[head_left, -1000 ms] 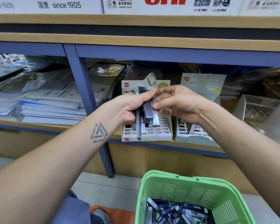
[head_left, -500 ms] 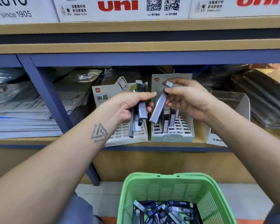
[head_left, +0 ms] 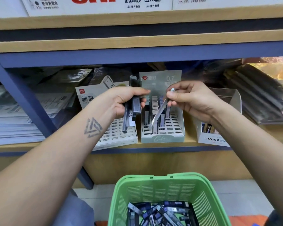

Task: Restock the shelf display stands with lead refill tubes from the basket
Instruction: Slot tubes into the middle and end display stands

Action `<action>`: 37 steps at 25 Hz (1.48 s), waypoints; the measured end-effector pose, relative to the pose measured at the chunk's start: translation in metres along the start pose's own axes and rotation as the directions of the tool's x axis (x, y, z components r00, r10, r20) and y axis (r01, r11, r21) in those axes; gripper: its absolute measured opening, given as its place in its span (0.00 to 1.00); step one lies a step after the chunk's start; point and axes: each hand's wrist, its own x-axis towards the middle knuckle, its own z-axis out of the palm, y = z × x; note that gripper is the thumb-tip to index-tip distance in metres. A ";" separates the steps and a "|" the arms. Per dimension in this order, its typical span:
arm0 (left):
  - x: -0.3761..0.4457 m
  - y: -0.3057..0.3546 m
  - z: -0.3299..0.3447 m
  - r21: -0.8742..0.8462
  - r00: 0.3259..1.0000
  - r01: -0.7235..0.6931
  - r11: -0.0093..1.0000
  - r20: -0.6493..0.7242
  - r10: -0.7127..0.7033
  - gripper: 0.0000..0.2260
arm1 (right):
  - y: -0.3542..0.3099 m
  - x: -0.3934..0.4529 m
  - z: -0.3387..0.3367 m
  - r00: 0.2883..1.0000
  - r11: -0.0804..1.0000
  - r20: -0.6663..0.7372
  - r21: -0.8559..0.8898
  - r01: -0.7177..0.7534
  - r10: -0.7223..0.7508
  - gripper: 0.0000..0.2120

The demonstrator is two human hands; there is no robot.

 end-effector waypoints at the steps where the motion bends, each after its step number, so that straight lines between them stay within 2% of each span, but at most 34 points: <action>1: 0.001 -0.002 -0.001 0.018 1.000 0.015 1.000 0.000 -0.015 0.07 | 0.002 -0.001 0.002 0.999 1.000 0.047 -0.009 -0.008 0.008 0.13; 4: 0.002 -0.005 -0.003 0.049 0.999 0.040 0.998 -0.003 -0.040 0.07 | 0.007 -0.001 0.012 0.993 0.991 0.116 -0.130 0.014 0.002 0.13; 7: 0.000 -0.005 -0.009 0.054 0.999 0.043 0.998 -0.021 -0.042 0.06 | 0.006 0.001 0.023 0.992 0.941 0.095 -0.319 0.110 -0.084 0.11; 10: -0.002 -0.006 -0.014 0.067 0.998 0.043 0.997 -0.040 -0.040 0.08 | 0.004 0.005 0.032 0.982 0.884 0.095 -0.426 0.190 -0.165 0.09; 14: 0.000 -0.003 -0.022 0.072 0.998 0.042 0.997 -0.056 -0.038 0.09 | 0.004 0.016 0.039 0.978 0.831 0.041 -0.521 0.195 -0.204 0.04; 17: 0.002 -0.002 -0.025 0.077 0.997 0.049 0.996 -0.062 -0.044 0.09 | 0.003 0.024 0.039 0.961 0.716 -0.002 -0.667 0.204 -0.276 0.04; 22: 0.006 -0.002 -0.028 0.065 0.996 0.053 0.996 -0.074 -0.049 0.08 | 0.008 0.033 0.044 0.935 0.533 0.075 -0.805 0.262 -0.347 0.07; 25: 0.009 -0.003 -0.028 0.054 0.996 0.044 0.998 -0.075 -0.040 0.08 | 0.013 0.034 0.047 0.929 0.444 0.109 -0.854 0.270 -0.355 0.06; 27: 0.010 -0.004 -0.027 0.055 0.996 0.044 0.997 -0.077 -0.040 0.08 | 0.016 0.035 0.048 0.925 0.421 0.112 -0.866 0.271 -0.363 0.06; 33: 0.010 -0.005 -0.026 0.043 0.997 0.043 0.998 -0.071 -0.040 0.08 | 0.015 0.031 0.053 0.927 0.440 0.169 -0.842 0.312 -0.335 0.03; 37: 0.009 -0.005 -0.028 0.058 0.997 0.052 0.997 -0.066 -0.048 0.08 | 0.016 0.028 0.055 0.931 0.450 0.191 -0.834 0.320 -0.310 0.05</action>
